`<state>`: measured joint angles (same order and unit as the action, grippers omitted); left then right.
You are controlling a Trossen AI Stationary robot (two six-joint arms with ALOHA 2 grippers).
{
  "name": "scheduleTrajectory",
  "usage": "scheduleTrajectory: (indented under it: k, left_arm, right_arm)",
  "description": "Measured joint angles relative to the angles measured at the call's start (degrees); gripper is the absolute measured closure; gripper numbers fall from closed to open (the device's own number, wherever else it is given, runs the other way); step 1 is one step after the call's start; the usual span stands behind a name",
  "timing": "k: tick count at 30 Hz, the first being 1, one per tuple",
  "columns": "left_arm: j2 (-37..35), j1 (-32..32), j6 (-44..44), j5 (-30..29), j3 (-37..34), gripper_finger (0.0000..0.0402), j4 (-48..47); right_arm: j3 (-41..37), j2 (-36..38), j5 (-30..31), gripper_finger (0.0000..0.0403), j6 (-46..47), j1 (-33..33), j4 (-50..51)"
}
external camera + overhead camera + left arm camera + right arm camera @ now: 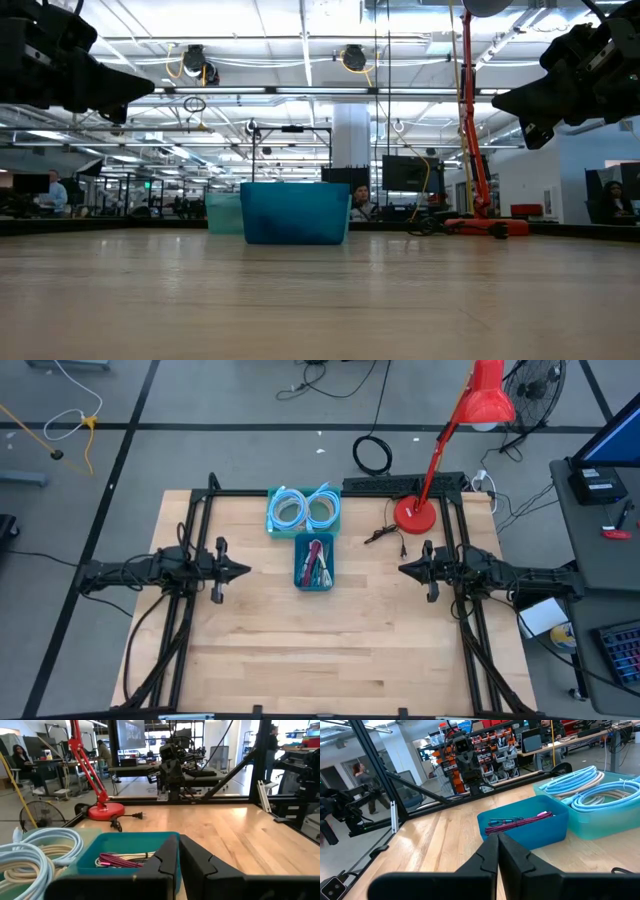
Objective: Pick & Place USB Port
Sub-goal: Return to Home Position
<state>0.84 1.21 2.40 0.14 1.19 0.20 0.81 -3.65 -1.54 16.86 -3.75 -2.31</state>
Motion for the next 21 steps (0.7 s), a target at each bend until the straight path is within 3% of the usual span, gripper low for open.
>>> scheduleTrajectory:
  k: [21]
  left_arm:
    - [0.0,0.0,0.1,-0.1,0.0,0.0376,0.0]
  right_arm:
    - [0.0,0.0,0.0,0.0403,0.0,0.0,0.0]
